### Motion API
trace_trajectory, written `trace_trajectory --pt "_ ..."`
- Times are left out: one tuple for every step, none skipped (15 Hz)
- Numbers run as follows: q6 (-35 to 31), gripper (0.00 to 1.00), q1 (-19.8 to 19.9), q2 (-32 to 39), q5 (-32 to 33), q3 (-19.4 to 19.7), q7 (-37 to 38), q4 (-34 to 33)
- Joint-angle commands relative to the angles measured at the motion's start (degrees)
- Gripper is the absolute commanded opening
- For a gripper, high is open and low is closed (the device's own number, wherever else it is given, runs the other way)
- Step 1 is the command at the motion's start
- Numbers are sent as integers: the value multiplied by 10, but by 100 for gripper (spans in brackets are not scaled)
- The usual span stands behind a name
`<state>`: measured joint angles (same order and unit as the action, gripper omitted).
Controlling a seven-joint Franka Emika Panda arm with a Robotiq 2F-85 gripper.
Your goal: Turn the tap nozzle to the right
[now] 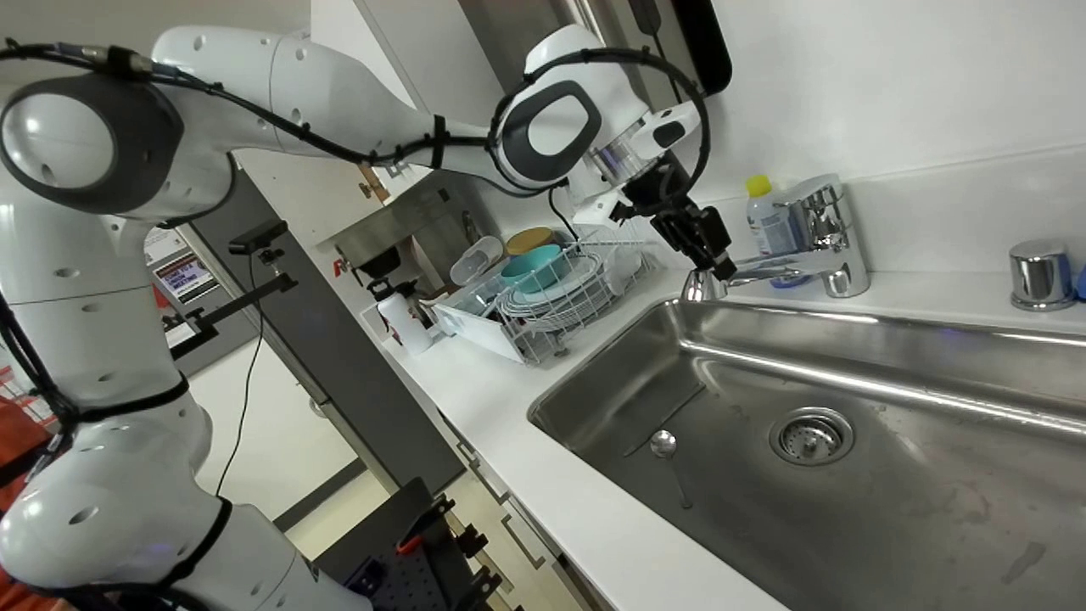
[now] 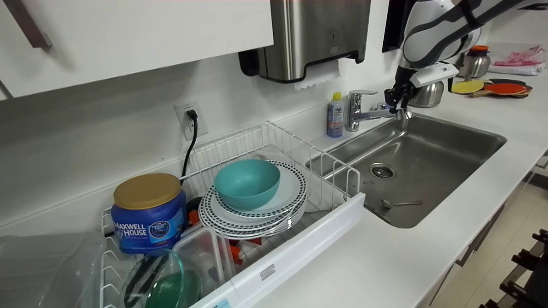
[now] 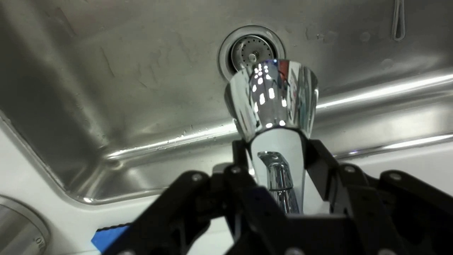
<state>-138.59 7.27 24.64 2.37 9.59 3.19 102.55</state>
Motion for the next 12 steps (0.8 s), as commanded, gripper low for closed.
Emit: trace_trajectory --pt "47 21 39 66 -15 1 -40 -84" --pt "61 21 45 75 -20 0 -58 -98" --pt "75 21 52 85 -24 -2 -80 -113" --pt "88 21 59 92 -28 -4 -99 -127" --pt "95 21 66 100 -31 -4 -117 -140" --pt "105 21 73 108 -35 -5 -135 -154" --pt "110 21 80 116 -38 -5 -150 -167" --pt "118 21 87 124 -40 -6 -160 -180" --pt "126 21 95 131 -44 -7 -171 -193" --pt "134 21 99 136 -47 -8 -182 -203" --pt "139 21 100 137 -46 -9 -191 -208" --pt "148 46 86 84 -49 -27 -220 -162"
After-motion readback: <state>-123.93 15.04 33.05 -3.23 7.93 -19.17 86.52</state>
